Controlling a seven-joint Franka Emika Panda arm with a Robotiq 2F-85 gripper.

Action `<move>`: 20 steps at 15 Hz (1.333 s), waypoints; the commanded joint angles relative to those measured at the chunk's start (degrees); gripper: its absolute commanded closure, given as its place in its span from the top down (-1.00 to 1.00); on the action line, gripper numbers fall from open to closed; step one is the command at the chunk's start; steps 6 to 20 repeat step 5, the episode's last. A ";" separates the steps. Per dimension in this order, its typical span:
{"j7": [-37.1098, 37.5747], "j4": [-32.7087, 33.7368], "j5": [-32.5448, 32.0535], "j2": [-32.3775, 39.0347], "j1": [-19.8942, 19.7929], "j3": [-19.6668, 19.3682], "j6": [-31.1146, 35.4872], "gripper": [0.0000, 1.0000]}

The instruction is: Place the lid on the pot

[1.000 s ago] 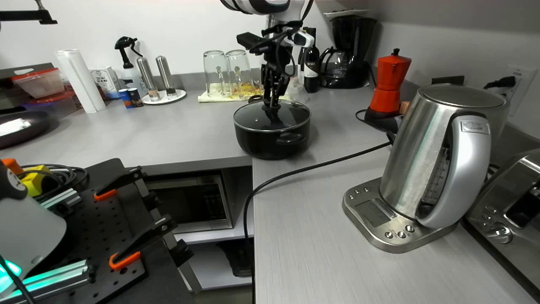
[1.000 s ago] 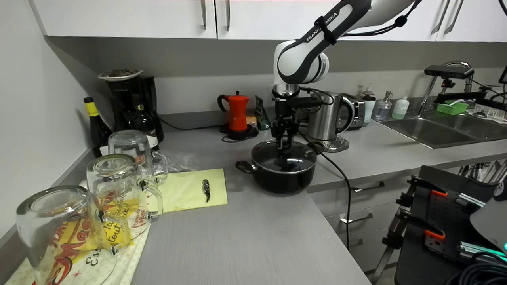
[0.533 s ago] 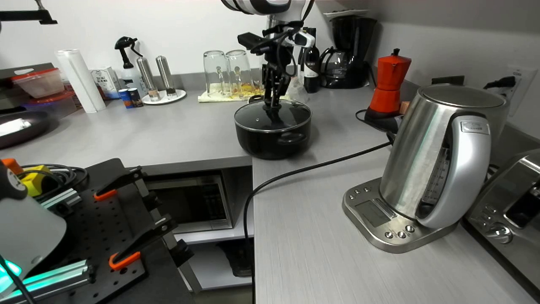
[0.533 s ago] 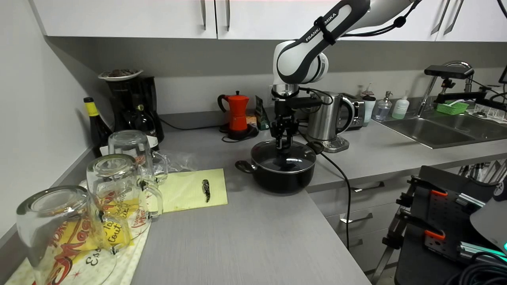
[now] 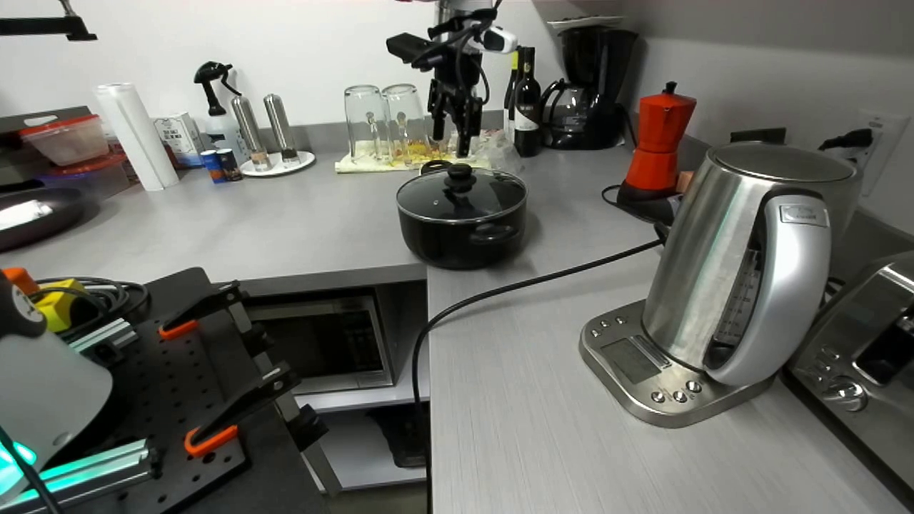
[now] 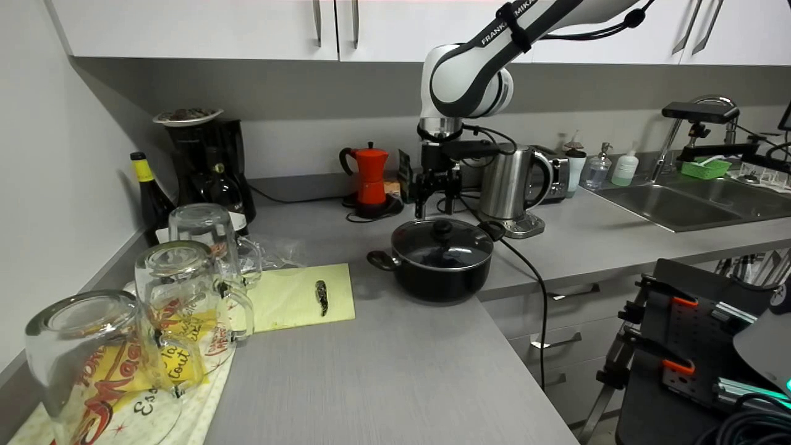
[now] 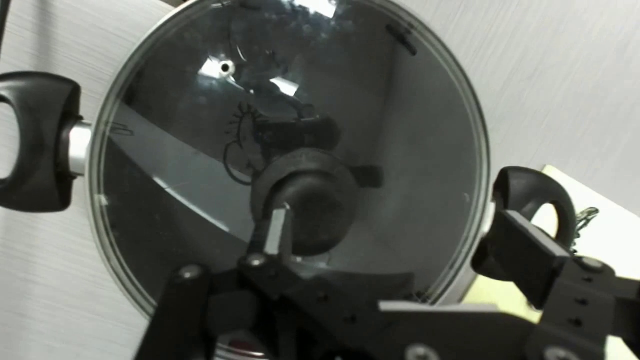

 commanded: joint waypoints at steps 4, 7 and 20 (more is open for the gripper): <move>0.02 -2.40 -0.11 -3.10 2.48 0.14 1.15 1.00; 0.02 -2.65 -0.12 -3.28 2.49 0.14 1.20 1.00; 0.02 -2.65 -0.12 -3.28 2.49 0.14 1.20 1.00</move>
